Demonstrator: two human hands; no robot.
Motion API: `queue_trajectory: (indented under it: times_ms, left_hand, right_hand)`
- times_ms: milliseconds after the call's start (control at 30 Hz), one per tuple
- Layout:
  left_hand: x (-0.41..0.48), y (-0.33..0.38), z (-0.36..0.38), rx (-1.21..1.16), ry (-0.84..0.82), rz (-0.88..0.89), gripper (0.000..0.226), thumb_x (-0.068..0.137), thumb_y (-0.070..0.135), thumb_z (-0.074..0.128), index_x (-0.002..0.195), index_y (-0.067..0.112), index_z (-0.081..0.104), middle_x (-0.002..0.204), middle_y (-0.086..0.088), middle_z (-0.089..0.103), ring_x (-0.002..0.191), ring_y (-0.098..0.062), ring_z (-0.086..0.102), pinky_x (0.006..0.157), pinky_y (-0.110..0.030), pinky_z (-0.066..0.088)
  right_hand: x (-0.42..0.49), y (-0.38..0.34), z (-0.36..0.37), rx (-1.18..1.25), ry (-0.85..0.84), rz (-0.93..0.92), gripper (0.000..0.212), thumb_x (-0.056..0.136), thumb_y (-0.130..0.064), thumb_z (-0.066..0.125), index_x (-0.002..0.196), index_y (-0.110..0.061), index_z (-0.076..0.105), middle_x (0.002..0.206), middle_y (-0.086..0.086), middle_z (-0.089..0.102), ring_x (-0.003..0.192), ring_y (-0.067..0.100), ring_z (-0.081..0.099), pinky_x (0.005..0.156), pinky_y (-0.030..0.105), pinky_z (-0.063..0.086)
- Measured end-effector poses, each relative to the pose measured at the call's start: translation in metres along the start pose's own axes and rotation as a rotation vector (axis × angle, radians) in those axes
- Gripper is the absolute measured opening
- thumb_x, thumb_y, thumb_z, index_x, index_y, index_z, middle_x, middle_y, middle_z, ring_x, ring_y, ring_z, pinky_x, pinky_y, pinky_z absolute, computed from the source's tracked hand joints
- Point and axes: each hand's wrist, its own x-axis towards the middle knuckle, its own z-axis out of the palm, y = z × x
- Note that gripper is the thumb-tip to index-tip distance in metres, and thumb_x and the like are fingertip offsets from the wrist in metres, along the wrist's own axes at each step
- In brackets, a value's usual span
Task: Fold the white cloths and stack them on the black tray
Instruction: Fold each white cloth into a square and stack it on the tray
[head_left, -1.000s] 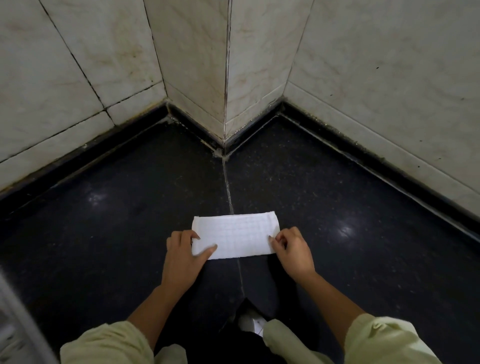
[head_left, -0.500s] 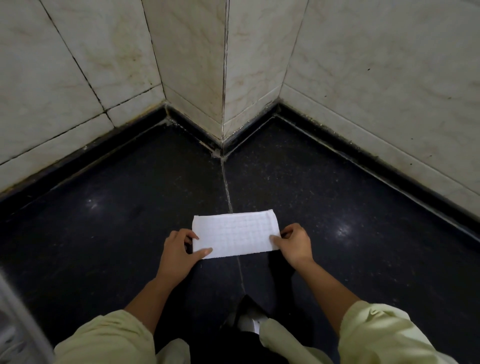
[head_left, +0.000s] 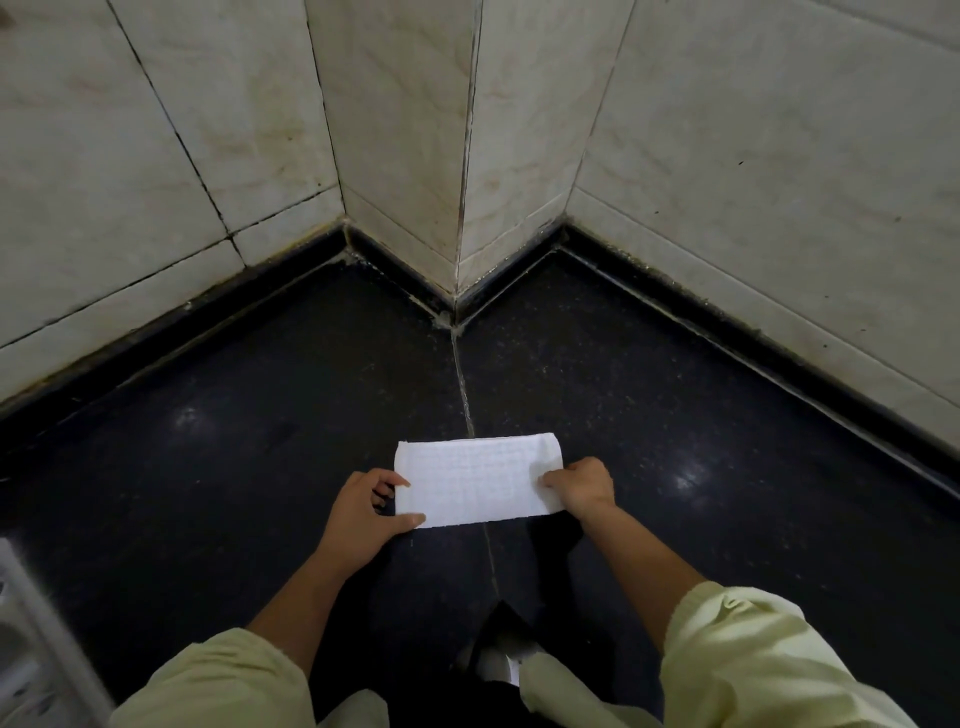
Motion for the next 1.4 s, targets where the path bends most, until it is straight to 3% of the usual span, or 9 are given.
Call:
queue_trajectory:
  times_ms: [67,167,300,433,633,933,1100,1267,1400]
  left_hand:
    - [-0.001,-0.001,0.0,-0.011,-0.003,0.0,0.039,0.067,0.019,0.086,0.1,0.023,0.065,0.099,0.001,0.051,0.085,-0.009,0.052,0.07,-0.011,0.039]
    - [0.0,-0.002,-0.001,-0.042,0.005,-0.003,0.035,0.07,0.021,0.084,0.1,0.024,0.066,0.099,0.0,0.053,0.086,-0.011,0.053,0.071,-0.013,0.041]
    - [0.002,-0.003,-0.003,-0.045,0.001,-0.013,0.032,0.072,0.019,0.083,0.1,0.026,0.067,0.099,-0.001,0.054,0.086,-0.012,0.053,0.072,-0.014,0.042]
    - [0.003,-0.003,-0.002,-0.033,0.003,-0.01,0.033,0.072,0.016,0.082,0.1,0.025,0.067,0.098,-0.001,0.054,0.085,-0.011,0.053,0.072,-0.014,0.042]
    - [0.002,-0.003,-0.002,-0.036,0.004,-0.012,0.034,0.072,0.016,0.082,0.101,0.025,0.066,0.098,0.001,0.054,0.087,-0.011,0.053,0.071,-0.013,0.04]
    - [0.003,-0.001,-0.001,-0.036,0.033,0.006,0.035,0.07,0.017,0.083,0.099,0.025,0.066,0.094,0.003,0.052,0.081,-0.007,0.051,0.067,-0.011,0.038]
    - [0.001,-0.005,0.001,-0.061,0.039,0.041,0.034,0.071,0.015,0.083,0.099,0.026,0.068,0.091,0.004,0.052,0.08,-0.006,0.052,0.068,-0.009,0.039]
    - [0.005,-0.01,-0.003,-0.137,0.047,0.019,0.019,0.084,0.014,0.071,0.095,0.029,0.067,0.093,0.0,0.059,0.081,-0.009,0.055,0.068,-0.01,0.041]
    - [0.01,-0.016,-0.004,-0.159,0.043,0.0,0.016,0.09,0.013,0.062,0.097,0.026,0.069,0.097,-0.001,0.065,0.085,-0.009,0.059,0.071,-0.011,0.041]
  right_hand:
    - [-0.001,-0.002,-0.003,0.105,0.003,0.018,0.033,0.079,-0.017,0.071,0.102,0.003,0.059,0.099,0.013,0.062,0.083,0.023,0.06,0.06,0.029,0.046]
    - [-0.007,-0.005,-0.009,0.274,0.019,0.077,0.032,0.081,-0.017,0.071,0.102,0.001,0.053,0.1,0.014,0.058,0.089,0.028,0.059,0.074,0.038,0.052]
    - [-0.016,-0.013,-0.014,0.331,-0.023,-0.014,0.013,0.083,-0.013,0.066,0.081,-0.002,0.06,0.084,0.011,0.06,0.075,0.023,0.057,0.063,0.033,0.048]
    - [-0.028,-0.025,-0.012,0.194,-0.047,-0.198,0.008,0.084,-0.013,0.065,0.086,-0.006,0.066,0.093,0.007,0.067,0.086,0.021,0.062,0.071,0.029,0.049]
    - [-0.048,-0.044,0.003,0.076,-0.14,-0.377,0.014,0.08,-0.011,0.069,0.072,-0.012,0.057,0.077,0.005,0.064,0.071,0.017,0.06,0.068,0.032,0.049]
    - [-0.064,-0.075,0.059,-0.125,-0.271,-0.408,0.016,0.085,-0.006,0.063,0.07,-0.009,0.062,0.073,0.008,0.064,0.059,0.013,0.06,0.055,0.022,0.052]
    - [-0.066,-0.078,0.084,-0.212,-0.31,-0.372,0.024,0.084,-0.006,0.058,0.062,-0.013,0.053,0.064,0.004,0.057,0.061,0.015,0.057,0.068,0.029,0.052]
    - [-0.066,-0.077,0.103,-0.259,-0.305,-0.369,0.037,0.082,-0.007,0.059,0.052,-0.018,0.04,0.055,-0.002,0.045,0.059,0.013,0.049,0.064,0.029,0.042]
    - [-0.066,-0.075,0.11,-0.248,-0.328,-0.376,0.031,0.086,-0.016,0.064,0.059,-0.018,0.049,0.061,-0.006,0.05,0.064,0.008,0.051,0.066,0.023,0.041]
